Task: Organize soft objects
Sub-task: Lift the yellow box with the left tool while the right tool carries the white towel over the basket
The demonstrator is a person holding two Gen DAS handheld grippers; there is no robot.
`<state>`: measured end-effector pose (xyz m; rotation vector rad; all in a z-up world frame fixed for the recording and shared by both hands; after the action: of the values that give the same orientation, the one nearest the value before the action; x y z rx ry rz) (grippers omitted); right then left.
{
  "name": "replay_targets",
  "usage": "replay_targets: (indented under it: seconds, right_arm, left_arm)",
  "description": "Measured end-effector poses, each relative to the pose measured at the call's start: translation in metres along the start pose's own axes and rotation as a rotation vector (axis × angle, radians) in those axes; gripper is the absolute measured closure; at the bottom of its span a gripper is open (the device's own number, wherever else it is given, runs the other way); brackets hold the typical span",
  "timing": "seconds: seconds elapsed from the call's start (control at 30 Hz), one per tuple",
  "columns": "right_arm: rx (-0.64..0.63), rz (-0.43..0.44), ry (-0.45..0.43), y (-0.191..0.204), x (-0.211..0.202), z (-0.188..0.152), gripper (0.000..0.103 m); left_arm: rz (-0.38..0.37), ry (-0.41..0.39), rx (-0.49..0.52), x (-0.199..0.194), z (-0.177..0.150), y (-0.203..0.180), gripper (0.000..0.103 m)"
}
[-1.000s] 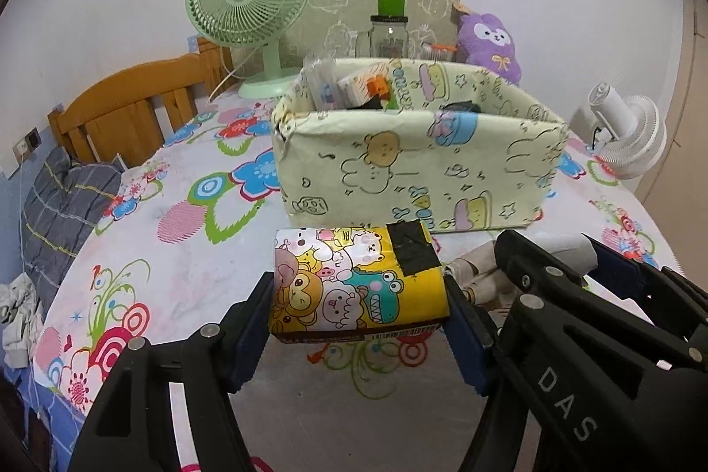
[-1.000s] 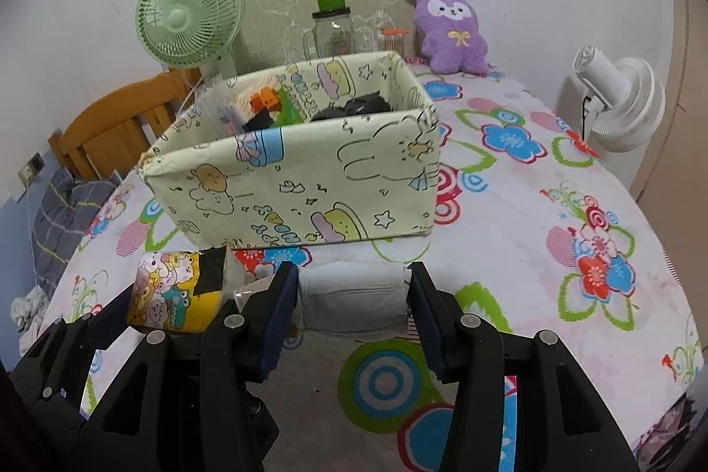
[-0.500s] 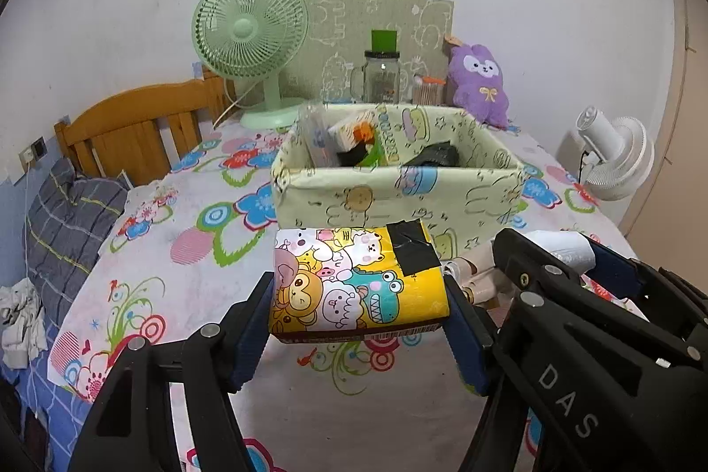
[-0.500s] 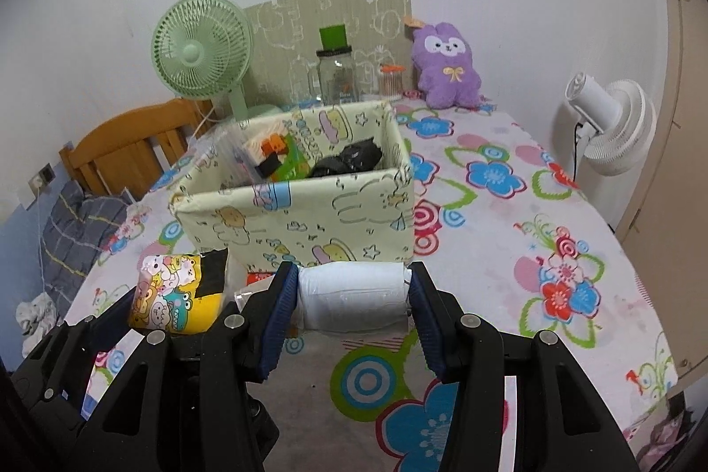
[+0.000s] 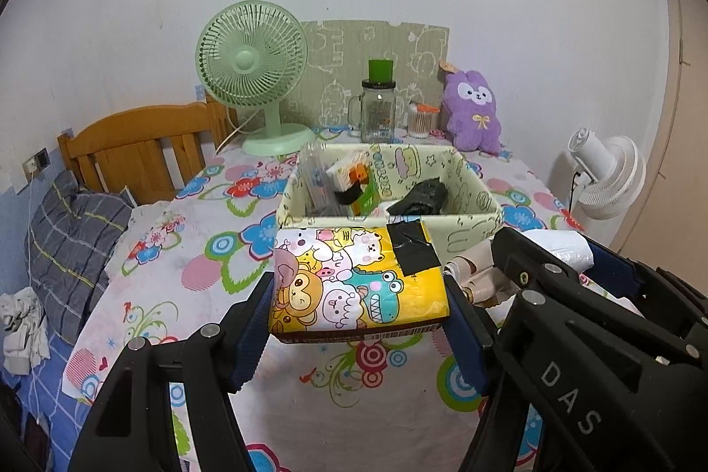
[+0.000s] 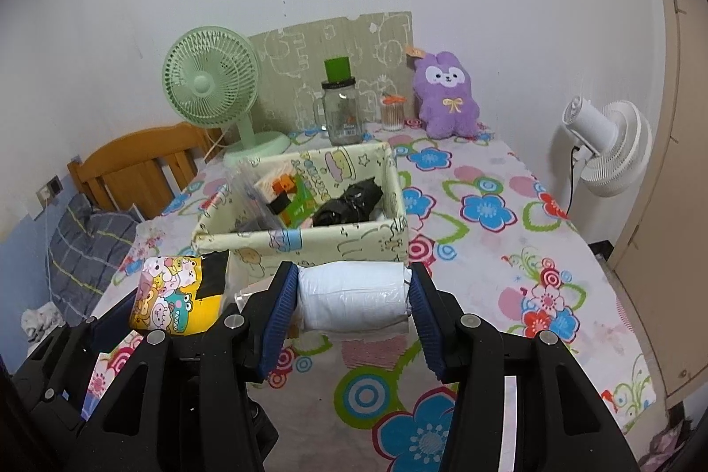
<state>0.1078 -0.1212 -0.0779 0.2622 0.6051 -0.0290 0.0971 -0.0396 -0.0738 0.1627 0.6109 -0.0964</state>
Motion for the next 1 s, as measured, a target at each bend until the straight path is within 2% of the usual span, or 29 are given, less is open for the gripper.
replay_targets:
  seconds: [0.5,1.0]
  right_arm:
    - [-0.012,0.007,-0.058,0.009,-0.022,0.028,0.050]
    - [-0.037,0.010,-0.073,0.021,-0.009,0.051,0.050]
  left_arm:
    - [0.004,-0.056,0.013,-0.020,0.029,0.004,0.031]
    - [0.007,-0.067,0.013,-0.010,0.049,0.013,0.031]
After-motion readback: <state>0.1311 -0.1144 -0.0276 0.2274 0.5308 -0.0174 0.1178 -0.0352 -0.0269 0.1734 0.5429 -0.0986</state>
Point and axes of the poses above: each gripper's, at about its wrist camera, not at the fingertips, and x roughly the way its jaws point, y to its left, z to its top, the point moved 5 cm from there along x, roughly the way its jaws point, and after that the axes turned 9 degrees about x, right-handed, at the moved point
